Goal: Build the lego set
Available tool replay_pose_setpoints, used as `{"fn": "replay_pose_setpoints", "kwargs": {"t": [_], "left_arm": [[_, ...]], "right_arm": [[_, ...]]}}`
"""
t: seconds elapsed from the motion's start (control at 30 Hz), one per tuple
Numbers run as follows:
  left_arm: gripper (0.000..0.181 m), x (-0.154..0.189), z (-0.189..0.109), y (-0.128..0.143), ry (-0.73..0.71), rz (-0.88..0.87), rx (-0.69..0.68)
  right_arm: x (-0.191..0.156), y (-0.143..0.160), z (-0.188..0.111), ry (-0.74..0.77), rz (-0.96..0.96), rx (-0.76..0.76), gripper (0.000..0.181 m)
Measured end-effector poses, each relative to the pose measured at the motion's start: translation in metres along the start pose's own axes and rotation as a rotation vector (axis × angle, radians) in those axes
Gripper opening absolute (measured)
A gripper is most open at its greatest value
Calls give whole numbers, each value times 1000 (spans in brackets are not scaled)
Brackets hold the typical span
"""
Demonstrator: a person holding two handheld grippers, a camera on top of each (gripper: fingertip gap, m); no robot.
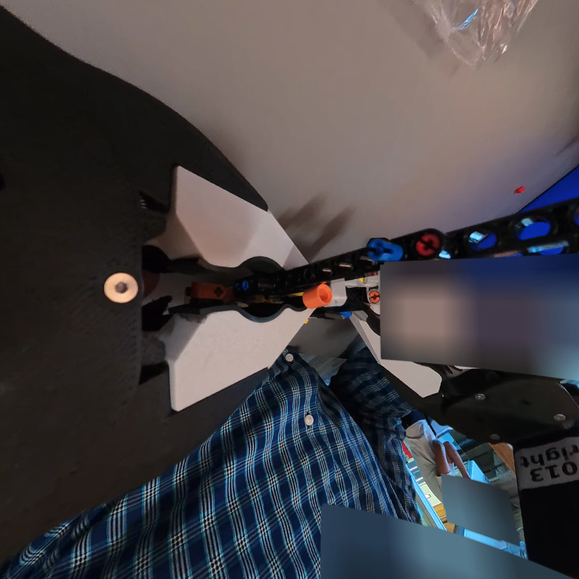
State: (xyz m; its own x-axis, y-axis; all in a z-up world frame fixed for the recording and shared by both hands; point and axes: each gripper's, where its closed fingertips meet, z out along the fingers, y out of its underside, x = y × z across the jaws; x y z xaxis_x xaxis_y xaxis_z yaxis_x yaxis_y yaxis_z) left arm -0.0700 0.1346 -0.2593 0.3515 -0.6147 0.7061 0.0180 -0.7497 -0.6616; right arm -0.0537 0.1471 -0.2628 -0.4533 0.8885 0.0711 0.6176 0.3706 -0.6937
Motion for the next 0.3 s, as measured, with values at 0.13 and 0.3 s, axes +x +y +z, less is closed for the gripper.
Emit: {"fn": "replay_pose_setpoints", "kwargs": {"t": [0.13, 0.3], "left_arm": [[6, -1, -1, 0, -3, -6, 6], [6, -2, -1, -1, -2, -22, 4]], "right_arm": [[1, -1, 0, -3, -28, -55, 1], [4, -2, -2, 15, -94, -118, 0]]}}
